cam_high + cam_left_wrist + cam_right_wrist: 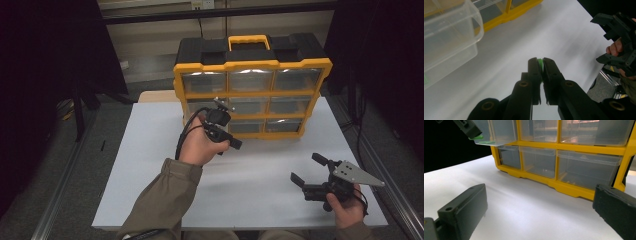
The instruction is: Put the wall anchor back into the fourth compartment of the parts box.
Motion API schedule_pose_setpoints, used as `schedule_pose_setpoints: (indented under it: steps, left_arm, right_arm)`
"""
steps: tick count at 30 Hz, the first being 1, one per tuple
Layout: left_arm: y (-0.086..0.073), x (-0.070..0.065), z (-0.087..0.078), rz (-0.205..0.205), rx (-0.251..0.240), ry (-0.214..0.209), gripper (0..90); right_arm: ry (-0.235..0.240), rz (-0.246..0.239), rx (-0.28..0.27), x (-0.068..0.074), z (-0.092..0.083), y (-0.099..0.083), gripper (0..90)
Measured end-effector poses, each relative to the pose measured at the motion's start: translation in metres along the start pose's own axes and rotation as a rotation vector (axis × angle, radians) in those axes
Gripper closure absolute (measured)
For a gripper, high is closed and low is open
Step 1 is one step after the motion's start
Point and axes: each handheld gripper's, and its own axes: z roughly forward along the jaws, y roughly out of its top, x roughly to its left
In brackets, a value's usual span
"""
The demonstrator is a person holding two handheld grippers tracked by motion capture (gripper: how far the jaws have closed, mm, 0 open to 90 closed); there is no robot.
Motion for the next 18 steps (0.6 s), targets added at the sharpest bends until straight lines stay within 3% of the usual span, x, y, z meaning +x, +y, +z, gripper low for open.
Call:
schedule_pose_setpoints:
  steps: [10, 18]
  left_arm:
    - [0.007, 0.000, -0.005, 0.005, -0.006, -0.003, 85.1]
    - [0.013, 0.003, -0.011, -0.023, -0.006, 0.001, 85.1]
  right_arm:
    - [-0.005, -0.004, 0.000, -0.001, 0.000, 0.000, 0.0]
    - [0.002, -0.001, -0.004, -0.001, 0.000, 0.000, 0.0]
